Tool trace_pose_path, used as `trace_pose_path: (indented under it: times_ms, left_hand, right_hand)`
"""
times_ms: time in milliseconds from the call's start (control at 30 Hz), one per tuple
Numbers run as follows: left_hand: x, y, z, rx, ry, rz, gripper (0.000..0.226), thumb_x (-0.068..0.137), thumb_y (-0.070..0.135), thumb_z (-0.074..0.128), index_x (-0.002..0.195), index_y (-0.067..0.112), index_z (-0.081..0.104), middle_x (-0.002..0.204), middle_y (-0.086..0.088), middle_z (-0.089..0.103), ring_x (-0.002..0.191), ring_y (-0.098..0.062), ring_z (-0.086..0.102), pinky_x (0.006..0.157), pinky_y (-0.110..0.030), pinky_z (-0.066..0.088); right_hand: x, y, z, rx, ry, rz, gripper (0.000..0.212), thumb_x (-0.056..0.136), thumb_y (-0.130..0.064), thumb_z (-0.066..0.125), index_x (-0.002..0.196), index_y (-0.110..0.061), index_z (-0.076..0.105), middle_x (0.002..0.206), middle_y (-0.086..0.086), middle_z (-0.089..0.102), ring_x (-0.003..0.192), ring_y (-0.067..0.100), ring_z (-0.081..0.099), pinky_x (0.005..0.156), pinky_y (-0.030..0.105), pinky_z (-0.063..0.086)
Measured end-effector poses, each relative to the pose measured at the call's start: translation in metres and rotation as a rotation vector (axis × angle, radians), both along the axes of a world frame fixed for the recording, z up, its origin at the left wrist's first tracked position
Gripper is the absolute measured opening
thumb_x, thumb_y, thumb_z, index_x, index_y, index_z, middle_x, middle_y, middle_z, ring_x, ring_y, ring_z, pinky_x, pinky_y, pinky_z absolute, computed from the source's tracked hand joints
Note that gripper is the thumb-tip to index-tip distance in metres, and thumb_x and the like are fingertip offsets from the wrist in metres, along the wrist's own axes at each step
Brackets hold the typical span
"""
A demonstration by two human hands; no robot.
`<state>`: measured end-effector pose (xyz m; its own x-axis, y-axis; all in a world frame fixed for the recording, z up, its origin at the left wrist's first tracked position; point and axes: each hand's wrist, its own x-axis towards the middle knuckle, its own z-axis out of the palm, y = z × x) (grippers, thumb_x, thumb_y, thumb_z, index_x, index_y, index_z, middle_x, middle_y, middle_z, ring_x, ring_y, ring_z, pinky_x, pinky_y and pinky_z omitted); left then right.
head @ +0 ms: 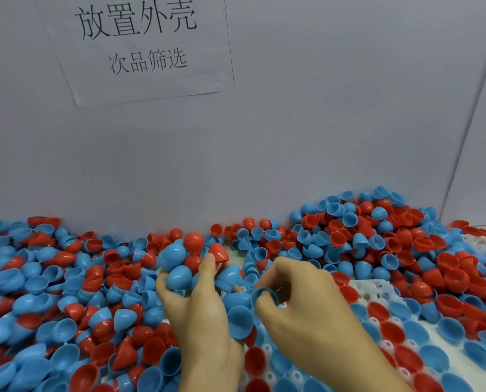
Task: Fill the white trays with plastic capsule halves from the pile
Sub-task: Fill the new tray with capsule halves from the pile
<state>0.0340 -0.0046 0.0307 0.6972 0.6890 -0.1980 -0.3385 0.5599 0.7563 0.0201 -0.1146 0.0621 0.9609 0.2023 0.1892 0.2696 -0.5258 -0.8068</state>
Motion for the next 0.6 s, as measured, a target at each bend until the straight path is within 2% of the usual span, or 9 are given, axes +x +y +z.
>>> trace_pose_path:
  times_ms: [67, 133, 233, 400, 500, 600]
  left_hand:
    - [0.000, 0.004, -0.001, 0.011, 0.021, 0.026, 0.039, 0.086, 0.022, 0.078, 0.119, 0.036, 0.061, 0.111, -0.004, 0.074, 0.099, -0.030, 0.073, 0.089, -0.059, 0.056]
    - [0.001, 0.007, -0.002, 0.000, 0.029, 0.036, 0.039, 0.086, 0.023, 0.078, 0.118, 0.037, 0.060, 0.113, -0.004, 0.073, 0.100, -0.030, 0.073, 0.089, -0.059, 0.056]
    - [0.001, 0.010, -0.003, -0.027, 0.039, 0.041, 0.037, 0.088, 0.025, 0.076, 0.118, 0.039, 0.060, 0.115, -0.002, 0.072, 0.101, -0.029, 0.073, 0.088, -0.060, 0.057]
    - [0.000, 0.010, 0.000, -0.068, 0.036, 0.041, 0.027, 0.089, 0.023, 0.074, 0.109, 0.037, 0.062, 0.111, -0.005, 0.073, 0.090, -0.029, 0.075, 0.080, -0.064, 0.058]
    - [0.000, 0.011, 0.002, -0.081, 0.031, 0.037, 0.026, 0.089, 0.024, 0.075, 0.108, 0.036, 0.062, 0.107, -0.005, 0.074, 0.082, -0.027, 0.076, 0.074, -0.060, 0.060]
    - [-0.001, 0.013, 0.002, -0.093, 0.024, 0.024, 0.033, 0.088, 0.025, 0.075, 0.118, 0.031, 0.063, 0.104, -0.005, 0.076, 0.078, -0.026, 0.077, 0.063, -0.055, 0.061]
  right_hand:
    - [-0.003, 0.002, 0.002, -0.075, -0.001, 0.058, 0.011, 0.086, -0.019, 0.062, 0.078, -0.027, 0.062, 0.074, -0.004, 0.067, 0.072, 0.013, 0.063, 0.063, 0.023, 0.055]
    - [-0.004, 0.000, 0.006, -0.149, 0.017, 0.133, 0.013, 0.088, -0.019, 0.061, 0.084, -0.031, 0.059, 0.074, -0.003, 0.069, 0.069, 0.008, 0.061, 0.062, 0.018, 0.050]
    - [-0.006, -0.005, 0.013, -0.251, 0.051, 0.240, 0.020, 0.093, -0.021, 0.059, 0.092, -0.039, 0.050, 0.079, -0.003, 0.072, 0.073, 0.003, 0.061, 0.071, 0.015, 0.049]
    - [-0.007, -0.006, 0.020, -0.397, 0.073, 0.311, 0.023, 0.090, -0.018, 0.064, 0.078, -0.036, 0.055, 0.090, -0.013, 0.065, 0.084, 0.005, 0.063, 0.078, 0.022, 0.057]
    - [-0.005, -0.004, 0.019, -0.408, 0.070, 0.321, 0.028, 0.090, -0.015, 0.066, 0.078, -0.037, 0.053, 0.085, -0.014, 0.064, 0.081, 0.003, 0.061, 0.078, 0.021, 0.056]
    - [-0.004, -0.007, 0.019, -0.344, 0.065, 0.330, 0.038, 0.091, -0.014, 0.065, 0.092, -0.045, 0.043, 0.081, -0.002, 0.073, 0.073, 0.006, 0.065, 0.080, 0.022, 0.057]
